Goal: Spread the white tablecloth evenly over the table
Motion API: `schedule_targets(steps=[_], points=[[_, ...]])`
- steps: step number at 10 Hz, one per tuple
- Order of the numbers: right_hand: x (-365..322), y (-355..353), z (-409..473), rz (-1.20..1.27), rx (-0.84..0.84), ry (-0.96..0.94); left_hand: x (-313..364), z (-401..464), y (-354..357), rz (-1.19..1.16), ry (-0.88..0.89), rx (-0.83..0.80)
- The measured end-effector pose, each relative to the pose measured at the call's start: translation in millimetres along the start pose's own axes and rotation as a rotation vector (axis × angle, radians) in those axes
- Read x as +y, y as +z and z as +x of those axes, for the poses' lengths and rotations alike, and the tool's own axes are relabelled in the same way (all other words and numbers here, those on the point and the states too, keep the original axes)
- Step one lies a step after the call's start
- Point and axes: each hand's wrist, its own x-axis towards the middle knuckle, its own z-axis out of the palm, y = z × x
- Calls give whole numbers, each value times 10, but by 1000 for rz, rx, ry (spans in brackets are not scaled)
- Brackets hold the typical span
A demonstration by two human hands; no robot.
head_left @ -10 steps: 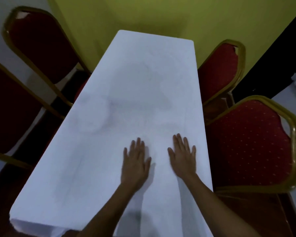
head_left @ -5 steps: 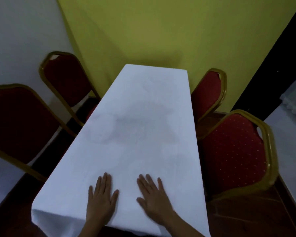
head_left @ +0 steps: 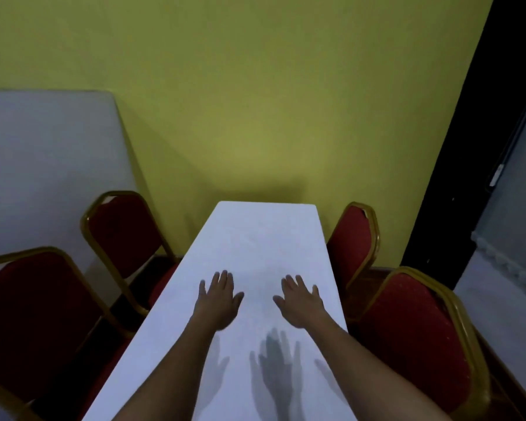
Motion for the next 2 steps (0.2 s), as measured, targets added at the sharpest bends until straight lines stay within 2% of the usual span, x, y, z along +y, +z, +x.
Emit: schedule_targets(steps=[1, 2], points=[[-196, -784, 195, 29, 194, -8, 91, 371, -649, 16, 26, 141], [-347, -1357, 293, -2, 285, -29, 133, 571, -1158, 55, 55, 194]])
